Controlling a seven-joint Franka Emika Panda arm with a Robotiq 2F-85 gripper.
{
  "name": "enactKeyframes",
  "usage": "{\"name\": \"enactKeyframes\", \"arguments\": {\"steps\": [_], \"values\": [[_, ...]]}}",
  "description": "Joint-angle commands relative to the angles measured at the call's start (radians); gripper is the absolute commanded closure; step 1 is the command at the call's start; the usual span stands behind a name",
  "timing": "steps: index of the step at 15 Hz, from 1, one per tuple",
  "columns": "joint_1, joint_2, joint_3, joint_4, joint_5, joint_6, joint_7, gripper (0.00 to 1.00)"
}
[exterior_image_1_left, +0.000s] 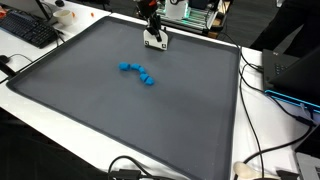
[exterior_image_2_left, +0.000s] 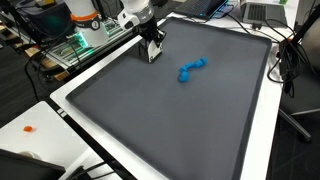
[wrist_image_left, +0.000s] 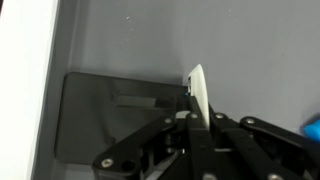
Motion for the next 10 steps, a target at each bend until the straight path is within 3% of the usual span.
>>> {"name": "enactKeyframes", "arguments": {"steps": [1, 3, 5, 10], "values": [[0.001, 0.03, 0.002, -0.006, -0.027, 0.006, 0.032, 0.99], [0.001, 0.033, 0.002, -0.006, -0.046, 0.003, 0.042, 0.99], [-0.001, 0.029, 0.001, -0.006, -0.062, 0.001, 0.051, 0.69], [-0.005, 0.013, -0.009, -0.005, -0.121, -0.002, 0.08, 0.34]]}}
